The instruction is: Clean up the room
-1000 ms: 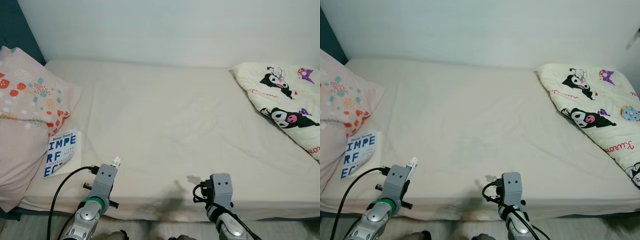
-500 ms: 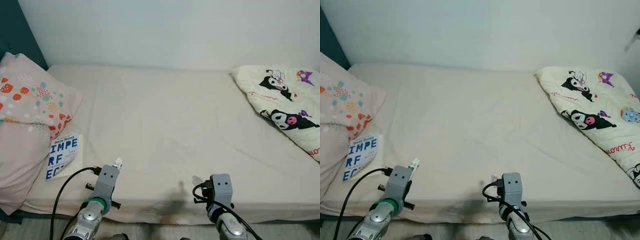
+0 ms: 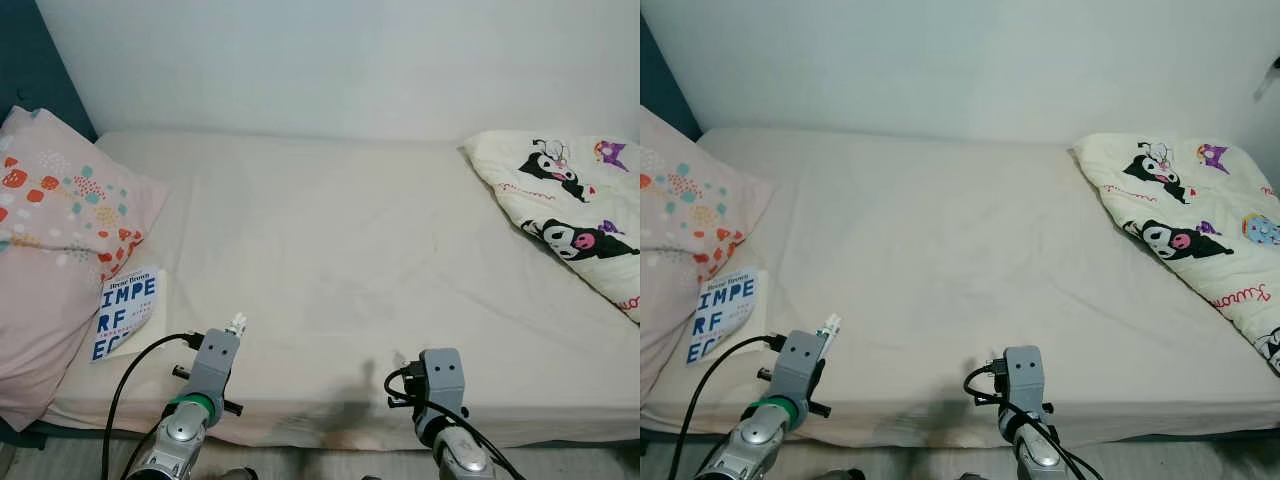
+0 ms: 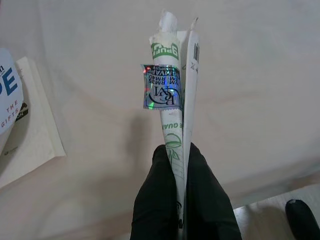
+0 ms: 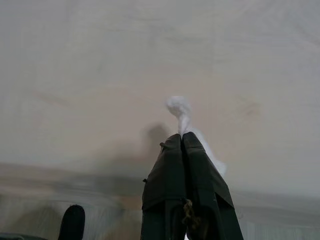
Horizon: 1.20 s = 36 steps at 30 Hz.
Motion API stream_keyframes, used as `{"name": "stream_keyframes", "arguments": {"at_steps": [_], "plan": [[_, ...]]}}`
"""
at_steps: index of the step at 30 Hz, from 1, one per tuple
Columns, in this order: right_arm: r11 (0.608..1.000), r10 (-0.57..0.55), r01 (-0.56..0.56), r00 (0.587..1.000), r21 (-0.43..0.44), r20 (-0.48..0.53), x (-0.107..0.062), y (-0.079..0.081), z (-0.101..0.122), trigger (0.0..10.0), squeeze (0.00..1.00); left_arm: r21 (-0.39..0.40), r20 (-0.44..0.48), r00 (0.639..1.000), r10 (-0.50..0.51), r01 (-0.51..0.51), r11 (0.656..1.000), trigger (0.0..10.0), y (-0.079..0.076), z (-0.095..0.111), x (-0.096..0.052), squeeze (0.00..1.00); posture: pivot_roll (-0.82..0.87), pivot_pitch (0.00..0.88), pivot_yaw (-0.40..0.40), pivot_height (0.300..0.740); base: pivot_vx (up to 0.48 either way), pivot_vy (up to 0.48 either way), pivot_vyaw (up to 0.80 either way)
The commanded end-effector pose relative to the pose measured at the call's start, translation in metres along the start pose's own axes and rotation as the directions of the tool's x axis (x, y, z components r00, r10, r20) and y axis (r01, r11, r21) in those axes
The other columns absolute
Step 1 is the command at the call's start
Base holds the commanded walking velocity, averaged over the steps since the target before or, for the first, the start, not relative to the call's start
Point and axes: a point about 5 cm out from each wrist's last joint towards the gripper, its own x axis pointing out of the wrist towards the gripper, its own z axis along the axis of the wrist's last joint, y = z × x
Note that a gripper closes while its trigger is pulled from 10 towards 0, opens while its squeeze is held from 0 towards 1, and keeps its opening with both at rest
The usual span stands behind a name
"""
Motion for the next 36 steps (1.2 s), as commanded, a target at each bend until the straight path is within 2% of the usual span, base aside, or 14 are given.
{"name": "stream_keyframes", "arguments": {"at_steps": [1, 32, 36], "plan": [[1.000, -0.015, 0.015, 1.000, 0.006, -0.014, -0.0014, -0.0026, -0.0030, 10.0, 0.00, 0.002, -0.015, 1.000, -0.003, 0.003, 1.000, 10.0, -0.0023, -0.0044, -0.0014, 0.00, 0.01, 0.000, 0.015, 0.740, 0.000, 0.000, -0.63], [1.000, -0.009, 0.010, 1.000, 0.020, -0.022, 0.0003, -0.0019, -0.0026, 10.0, 0.00, -0.006, -0.049, 0.998, 0.032, -0.033, 0.999, 10.0, 0.0016, -0.0071, 0.0002, 0.00, 0.02, 0.000, 0.009, 0.740, 0.000, 0.000, -0.75], [1.000, -0.007, 0.007, 1.000, 0.015, -0.024, 0.0004, -0.0016, -0.0028, 10.0, 0.00, -0.013, -0.049, 0.998, 0.043, -0.044, 0.999, 10.0, 0.0028, -0.0072, 0.0002, 0.00, 0.02, 0.000, 0.009, 0.740, 0.000, 0.000, -0.35]]}}
